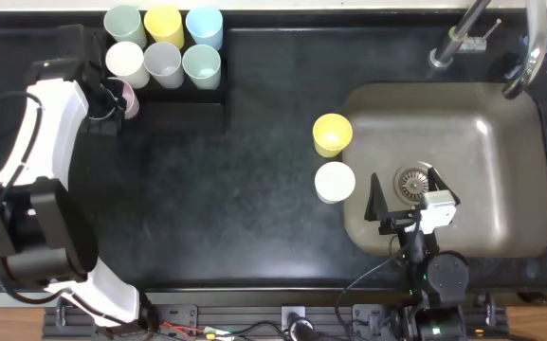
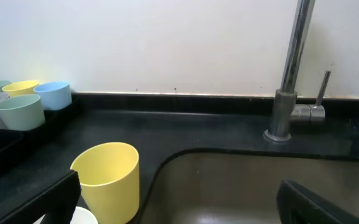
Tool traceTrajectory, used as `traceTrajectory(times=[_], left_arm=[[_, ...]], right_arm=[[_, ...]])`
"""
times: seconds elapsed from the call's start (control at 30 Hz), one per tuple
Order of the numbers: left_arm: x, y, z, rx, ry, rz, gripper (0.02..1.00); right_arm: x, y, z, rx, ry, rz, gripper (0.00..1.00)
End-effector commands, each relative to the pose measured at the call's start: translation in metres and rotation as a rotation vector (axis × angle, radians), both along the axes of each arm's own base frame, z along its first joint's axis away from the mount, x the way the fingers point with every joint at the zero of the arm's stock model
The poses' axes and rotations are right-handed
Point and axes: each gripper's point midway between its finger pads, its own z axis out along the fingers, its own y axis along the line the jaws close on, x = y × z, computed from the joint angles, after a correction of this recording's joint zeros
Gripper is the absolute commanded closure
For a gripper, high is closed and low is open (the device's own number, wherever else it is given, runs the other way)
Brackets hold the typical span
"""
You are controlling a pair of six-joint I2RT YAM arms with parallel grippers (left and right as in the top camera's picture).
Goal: Store Cups
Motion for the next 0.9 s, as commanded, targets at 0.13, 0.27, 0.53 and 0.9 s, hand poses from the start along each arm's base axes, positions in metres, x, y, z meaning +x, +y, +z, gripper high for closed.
traceTrajectory(times=[0.13,0.27,0.53,0.9], left_arm=[[-0.008,0.004,-0.003,-0.004,0.032,0.032,0.976],[-0.012,0.004,-0.003,-0.006,0.047,0.038,0.976],[-0.008,0.004,-0.003,-0.005,0.033,0.037,0.925],[-0.005,0.005,0.005,-0.001,0.004,0.038,0.796]], right_arm=[[0.000,-0.001,-0.003,0.004,-0.001,-0.008,0.003],[0.000,-0.001,-0.003,0.004,-0.001,-0.008,0.003],[0.000,-0.001,-0.003,0.004,-0.001,-0.008,0.003],[0.000,-0.001,-0.003,0.003,-0.001,-0.008,0.003]])
